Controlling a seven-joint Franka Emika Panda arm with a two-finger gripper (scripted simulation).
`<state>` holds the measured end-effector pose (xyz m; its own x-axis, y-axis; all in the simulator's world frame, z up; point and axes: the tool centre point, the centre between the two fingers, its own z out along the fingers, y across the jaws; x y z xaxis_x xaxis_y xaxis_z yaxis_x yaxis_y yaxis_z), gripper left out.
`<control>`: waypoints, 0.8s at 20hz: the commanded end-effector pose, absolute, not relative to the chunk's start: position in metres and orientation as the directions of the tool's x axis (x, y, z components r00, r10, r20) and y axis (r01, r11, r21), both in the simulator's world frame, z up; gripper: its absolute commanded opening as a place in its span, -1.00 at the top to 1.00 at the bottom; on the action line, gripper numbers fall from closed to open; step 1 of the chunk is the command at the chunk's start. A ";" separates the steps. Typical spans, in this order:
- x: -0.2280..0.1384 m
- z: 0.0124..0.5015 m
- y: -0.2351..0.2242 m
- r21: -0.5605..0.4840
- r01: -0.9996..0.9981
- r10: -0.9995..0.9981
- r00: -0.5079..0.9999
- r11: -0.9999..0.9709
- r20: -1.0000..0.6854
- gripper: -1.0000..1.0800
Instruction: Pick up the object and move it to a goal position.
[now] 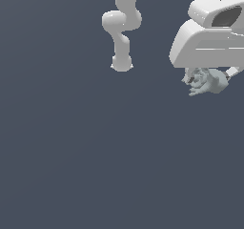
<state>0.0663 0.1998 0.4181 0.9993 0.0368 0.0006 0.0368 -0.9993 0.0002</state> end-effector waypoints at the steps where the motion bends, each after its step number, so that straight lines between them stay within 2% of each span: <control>1: 0.068 0.426 0.203 0.000 0.036 0.036 0.999 -0.999 0.000 1.00; 16: 0.073 0.443 0.211 0.000 0.036 0.036 0.999 -0.999 0.000 1.00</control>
<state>0.0728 0.2107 0.4421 0.9993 0.0366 0.0000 0.0366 -0.9993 0.0004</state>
